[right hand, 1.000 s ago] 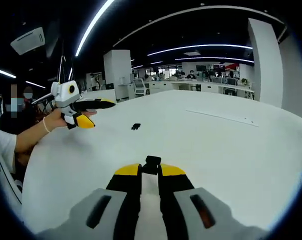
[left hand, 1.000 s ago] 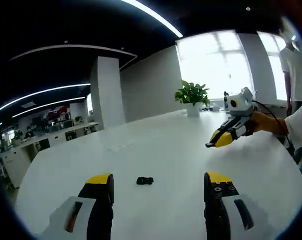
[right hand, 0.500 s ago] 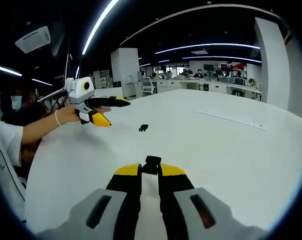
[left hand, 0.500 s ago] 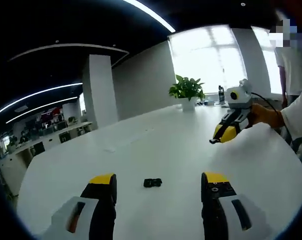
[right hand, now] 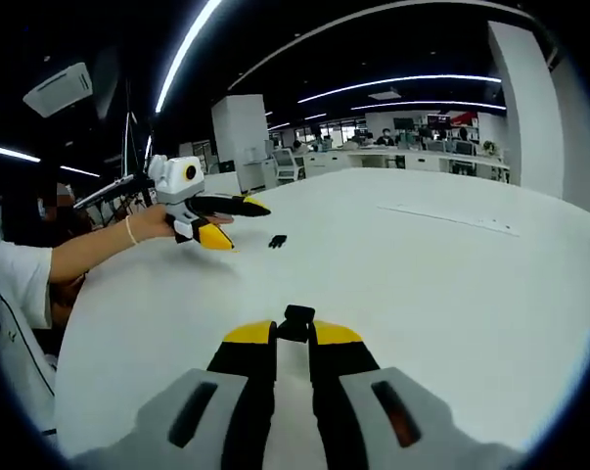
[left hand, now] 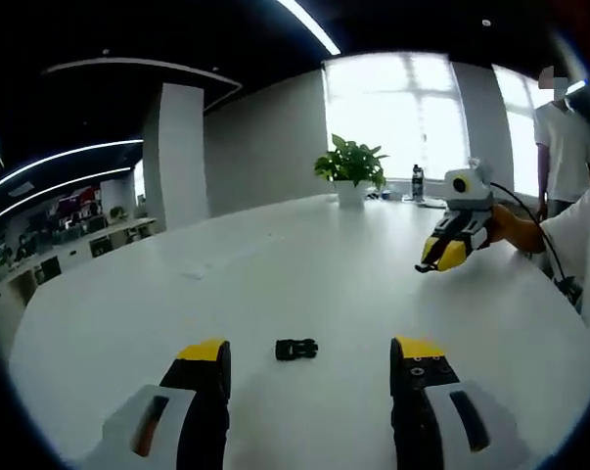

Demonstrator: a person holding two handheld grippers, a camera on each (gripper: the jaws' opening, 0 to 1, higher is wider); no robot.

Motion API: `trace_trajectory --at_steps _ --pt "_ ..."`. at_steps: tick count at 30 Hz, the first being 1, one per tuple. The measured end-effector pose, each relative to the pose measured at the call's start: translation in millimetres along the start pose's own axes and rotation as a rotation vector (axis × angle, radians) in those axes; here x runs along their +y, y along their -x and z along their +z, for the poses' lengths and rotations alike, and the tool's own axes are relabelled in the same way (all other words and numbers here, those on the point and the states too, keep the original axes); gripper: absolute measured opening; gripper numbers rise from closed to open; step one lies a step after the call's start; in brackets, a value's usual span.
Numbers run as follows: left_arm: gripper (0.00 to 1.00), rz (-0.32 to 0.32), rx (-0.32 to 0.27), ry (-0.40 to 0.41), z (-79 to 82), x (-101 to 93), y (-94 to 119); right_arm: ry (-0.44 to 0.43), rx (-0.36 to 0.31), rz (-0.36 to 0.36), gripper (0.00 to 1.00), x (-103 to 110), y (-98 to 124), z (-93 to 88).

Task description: Snap the two parts of the plastic buckle together until the buckle closes and remains connected.

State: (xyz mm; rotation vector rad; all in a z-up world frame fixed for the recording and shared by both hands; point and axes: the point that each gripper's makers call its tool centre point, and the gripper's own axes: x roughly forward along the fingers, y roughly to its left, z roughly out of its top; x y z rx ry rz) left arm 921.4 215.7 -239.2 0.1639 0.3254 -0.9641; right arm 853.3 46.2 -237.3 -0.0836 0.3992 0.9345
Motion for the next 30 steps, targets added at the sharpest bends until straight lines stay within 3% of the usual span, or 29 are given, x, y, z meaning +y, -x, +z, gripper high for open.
trace_trajectory --at_steps 9,17,23,30 --pt "0.61 0.033 0.044 0.01 -2.3 0.8 -11.1 -0.005 0.002 0.019 0.12 5.4 1.8 -1.5" --pt "0.52 0.063 0.052 0.107 -7.7 5.6 -14.5 -0.009 0.011 0.026 0.12 10.4 4.1 -5.8" --pt "0.47 0.098 0.093 0.058 -11.8 3.8 -20.1 -0.008 0.003 0.029 0.12 14.1 6.4 -4.4" --pt "0.42 0.117 0.074 0.112 -11.8 6.4 -22.9 -0.01 -0.011 0.034 0.12 16.7 9.2 -2.7"
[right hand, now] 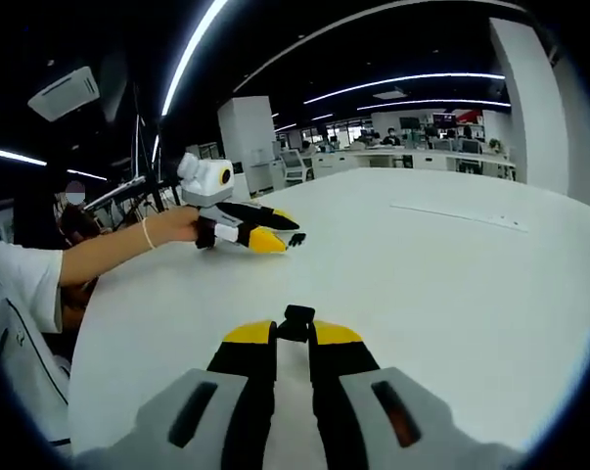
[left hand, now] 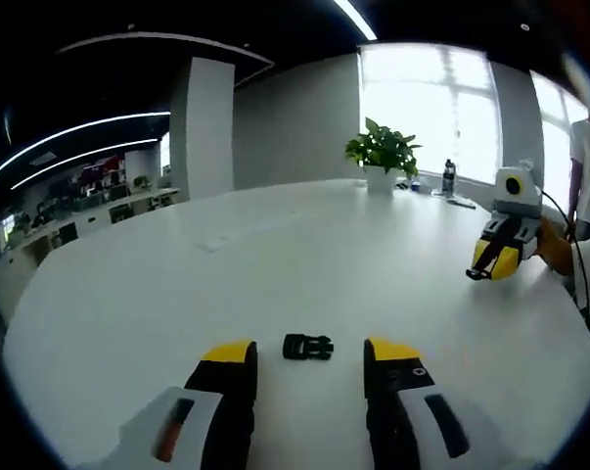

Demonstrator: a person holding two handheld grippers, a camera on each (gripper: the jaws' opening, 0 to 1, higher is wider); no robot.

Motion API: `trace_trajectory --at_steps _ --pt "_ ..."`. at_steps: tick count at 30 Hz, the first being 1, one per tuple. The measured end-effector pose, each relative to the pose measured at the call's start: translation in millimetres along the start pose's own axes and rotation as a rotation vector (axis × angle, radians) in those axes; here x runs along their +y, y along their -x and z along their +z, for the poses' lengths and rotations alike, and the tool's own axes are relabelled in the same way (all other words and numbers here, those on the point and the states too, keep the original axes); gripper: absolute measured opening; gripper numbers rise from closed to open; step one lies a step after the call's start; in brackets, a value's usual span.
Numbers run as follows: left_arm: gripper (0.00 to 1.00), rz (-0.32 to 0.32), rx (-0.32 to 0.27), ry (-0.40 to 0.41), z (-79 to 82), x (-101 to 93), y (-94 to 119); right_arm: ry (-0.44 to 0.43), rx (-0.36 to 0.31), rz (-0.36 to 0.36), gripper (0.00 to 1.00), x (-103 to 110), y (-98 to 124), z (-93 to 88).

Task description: Snap the two parts of the plastic buckle together until the buckle closes and remains connected.

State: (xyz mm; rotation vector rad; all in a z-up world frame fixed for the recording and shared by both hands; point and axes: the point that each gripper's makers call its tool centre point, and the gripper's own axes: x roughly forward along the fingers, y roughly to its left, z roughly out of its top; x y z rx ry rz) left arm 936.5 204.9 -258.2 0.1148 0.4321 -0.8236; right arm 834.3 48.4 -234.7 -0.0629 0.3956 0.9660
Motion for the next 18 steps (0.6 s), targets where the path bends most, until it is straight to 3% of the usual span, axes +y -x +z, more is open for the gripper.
trace_trajectory --at_steps 3,10,18 --pt "0.34 0.032 0.005 0.003 -1.4 4.6 0.9 0.001 -0.004 -0.003 0.12 0.5 1.1 1.4" --pt "0.34 0.031 0.01 0.013 -3.0 2.2 -1.6 0.004 -0.01 -0.004 0.12 3.2 0.1 2.6" --pt "0.26 0.044 0.012 0.009 -5.1 2.4 -0.2 -0.005 -0.013 0.021 0.12 9.0 -3.5 0.7"
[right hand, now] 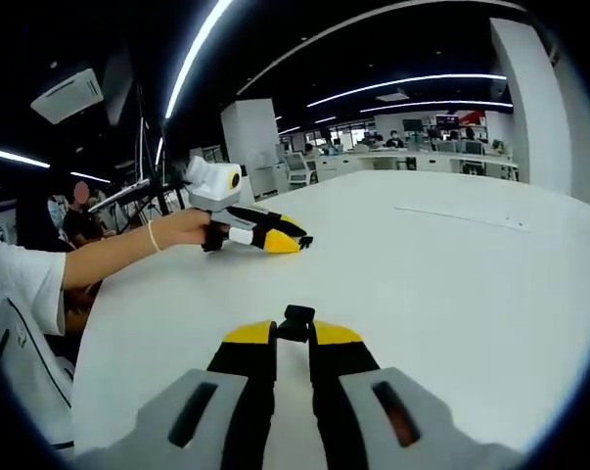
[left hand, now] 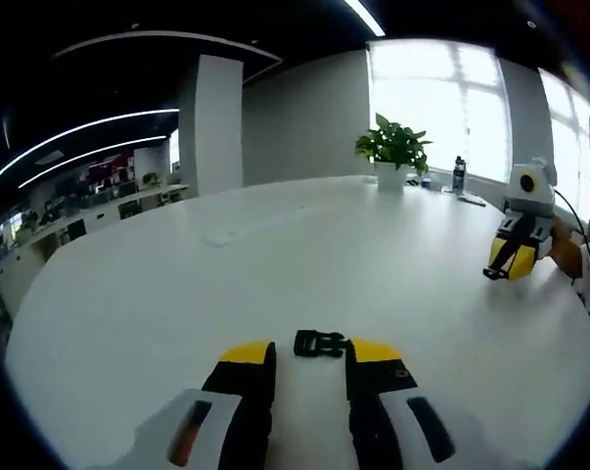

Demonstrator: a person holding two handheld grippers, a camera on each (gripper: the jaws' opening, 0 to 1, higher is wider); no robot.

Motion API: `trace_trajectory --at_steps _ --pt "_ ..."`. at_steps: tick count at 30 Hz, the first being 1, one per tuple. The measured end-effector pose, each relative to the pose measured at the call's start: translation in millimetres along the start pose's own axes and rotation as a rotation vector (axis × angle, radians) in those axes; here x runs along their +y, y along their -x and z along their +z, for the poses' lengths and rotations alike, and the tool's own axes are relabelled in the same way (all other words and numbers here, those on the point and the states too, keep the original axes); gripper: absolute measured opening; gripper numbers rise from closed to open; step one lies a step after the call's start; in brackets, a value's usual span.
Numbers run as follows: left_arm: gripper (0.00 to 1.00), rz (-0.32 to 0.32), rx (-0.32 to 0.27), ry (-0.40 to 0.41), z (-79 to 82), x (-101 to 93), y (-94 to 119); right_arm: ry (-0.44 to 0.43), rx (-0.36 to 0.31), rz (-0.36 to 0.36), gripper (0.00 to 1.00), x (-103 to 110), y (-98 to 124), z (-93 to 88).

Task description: Snap the two parts of the plastic buckle together until the buckle closes and remains connected.

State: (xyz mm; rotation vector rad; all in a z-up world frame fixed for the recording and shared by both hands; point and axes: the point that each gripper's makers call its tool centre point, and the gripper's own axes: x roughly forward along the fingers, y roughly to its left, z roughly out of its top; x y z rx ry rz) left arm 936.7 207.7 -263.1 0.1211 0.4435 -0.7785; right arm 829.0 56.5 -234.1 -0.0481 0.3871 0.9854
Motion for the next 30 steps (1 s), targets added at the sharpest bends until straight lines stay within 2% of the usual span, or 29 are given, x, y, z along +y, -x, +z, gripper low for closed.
trace_trajectory --at_steps 3,15,21,30 --pt "0.21 0.006 -0.002 0.003 0.2 2.1 -0.4 -0.002 0.001 -0.001 0.12 -0.7 -0.2 -2.0" --pt "0.2 0.005 0.009 0.003 -0.4 -1.7 1.3 -0.021 -0.003 0.002 0.12 -0.7 1.6 -5.2" --pt "0.2 0.008 0.018 -0.002 -1.1 -7.3 7.4 -0.002 0.005 0.012 0.12 5.0 -2.1 -7.3" --pt "0.2 0.034 0.014 0.055 -6.7 -13.6 18.7 0.01 0.008 0.023 0.12 11.6 -4.5 -8.5"
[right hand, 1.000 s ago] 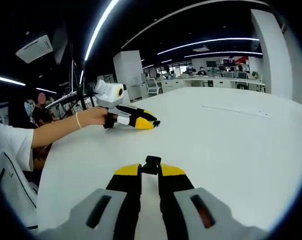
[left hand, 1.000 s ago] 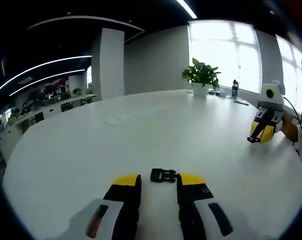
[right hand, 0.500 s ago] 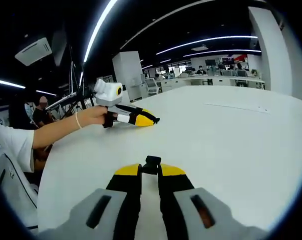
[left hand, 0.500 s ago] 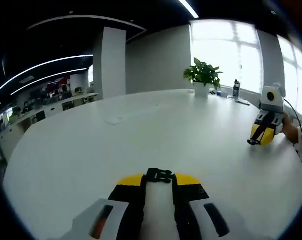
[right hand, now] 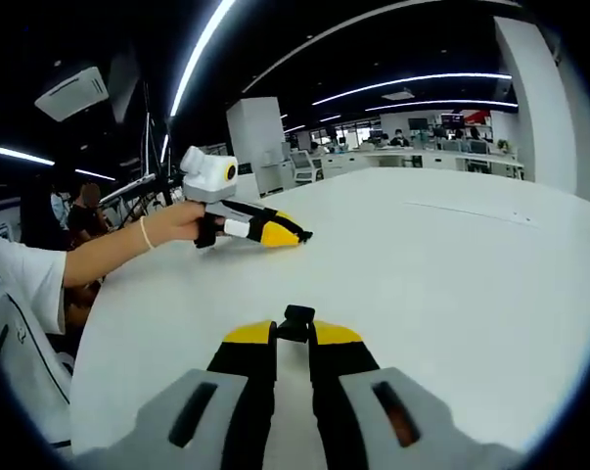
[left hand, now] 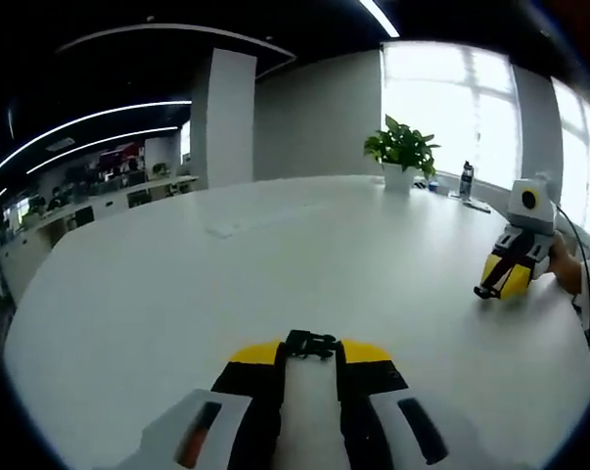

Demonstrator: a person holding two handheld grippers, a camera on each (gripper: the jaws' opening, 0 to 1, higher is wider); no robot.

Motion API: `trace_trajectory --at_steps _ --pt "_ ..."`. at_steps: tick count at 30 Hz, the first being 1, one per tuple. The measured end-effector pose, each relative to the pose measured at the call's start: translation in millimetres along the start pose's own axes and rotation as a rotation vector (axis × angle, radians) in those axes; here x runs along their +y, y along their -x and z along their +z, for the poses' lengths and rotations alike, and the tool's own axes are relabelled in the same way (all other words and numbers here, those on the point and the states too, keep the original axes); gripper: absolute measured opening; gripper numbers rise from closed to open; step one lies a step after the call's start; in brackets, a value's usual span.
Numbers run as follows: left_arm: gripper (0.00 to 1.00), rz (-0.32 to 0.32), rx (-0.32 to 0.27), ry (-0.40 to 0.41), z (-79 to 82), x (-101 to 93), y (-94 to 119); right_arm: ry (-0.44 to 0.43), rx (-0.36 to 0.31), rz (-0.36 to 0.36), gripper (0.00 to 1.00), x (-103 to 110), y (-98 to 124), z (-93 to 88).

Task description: Snap the two parts of the plastic buckle together until the buckle closes and remains connected.

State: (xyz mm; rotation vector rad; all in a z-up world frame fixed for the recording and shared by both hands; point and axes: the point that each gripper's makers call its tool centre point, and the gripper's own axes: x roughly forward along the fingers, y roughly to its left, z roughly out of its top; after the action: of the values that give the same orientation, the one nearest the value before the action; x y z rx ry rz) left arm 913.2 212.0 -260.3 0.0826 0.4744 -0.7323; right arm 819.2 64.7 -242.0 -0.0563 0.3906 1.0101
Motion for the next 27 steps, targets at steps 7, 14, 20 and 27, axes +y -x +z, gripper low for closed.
trace_trajectory --at_steps 7,14,20,27 --pt "0.2 0.007 0.01 -0.002 -6.0 -15.3 11.6 -0.003 0.009 0.002 0.12 1.1 -3.0 -3.8" --pt "0.2 -0.003 0.034 -0.058 -12.8 -30.1 18.2 0.006 0.008 0.013 0.12 6.9 -7.2 -2.7" --pt "0.2 0.005 0.035 -0.051 -15.8 -34.4 24.0 0.016 0.01 0.024 0.12 12.3 -9.3 -2.4" --pt "0.2 0.028 0.026 -0.014 -20.5 -41.8 33.4 0.016 0.01 0.025 0.12 13.8 -9.3 -2.4"
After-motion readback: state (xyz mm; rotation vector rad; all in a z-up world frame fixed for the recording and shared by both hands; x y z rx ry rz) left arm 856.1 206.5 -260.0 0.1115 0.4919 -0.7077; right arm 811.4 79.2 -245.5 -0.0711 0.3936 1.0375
